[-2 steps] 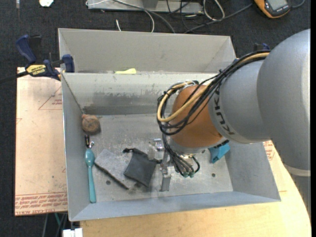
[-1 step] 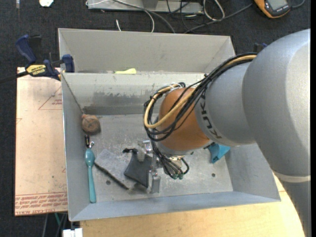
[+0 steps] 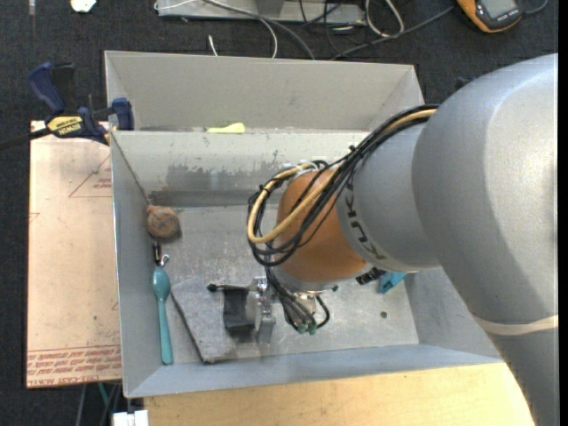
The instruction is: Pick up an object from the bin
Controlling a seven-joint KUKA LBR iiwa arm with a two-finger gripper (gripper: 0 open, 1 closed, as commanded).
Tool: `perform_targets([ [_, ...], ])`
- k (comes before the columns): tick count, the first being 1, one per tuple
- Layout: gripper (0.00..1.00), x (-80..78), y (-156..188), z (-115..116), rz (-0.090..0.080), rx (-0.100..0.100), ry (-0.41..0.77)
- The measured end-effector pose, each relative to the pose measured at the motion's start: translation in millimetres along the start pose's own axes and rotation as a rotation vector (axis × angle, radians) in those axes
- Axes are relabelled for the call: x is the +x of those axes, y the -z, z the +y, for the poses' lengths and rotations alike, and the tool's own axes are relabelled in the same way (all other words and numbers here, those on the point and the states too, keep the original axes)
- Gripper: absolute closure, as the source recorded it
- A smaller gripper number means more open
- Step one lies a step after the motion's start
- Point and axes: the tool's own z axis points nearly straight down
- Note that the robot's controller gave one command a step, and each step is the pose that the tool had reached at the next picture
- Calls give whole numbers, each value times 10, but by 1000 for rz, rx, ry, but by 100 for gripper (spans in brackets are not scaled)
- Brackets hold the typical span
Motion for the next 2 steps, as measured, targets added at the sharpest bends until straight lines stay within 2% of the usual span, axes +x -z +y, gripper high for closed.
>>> perform_targets([
  [1, 100, 1, 2, 0, 0, 0, 1],
  [2, 100, 36, 655, 0, 4, 2, 68],
])
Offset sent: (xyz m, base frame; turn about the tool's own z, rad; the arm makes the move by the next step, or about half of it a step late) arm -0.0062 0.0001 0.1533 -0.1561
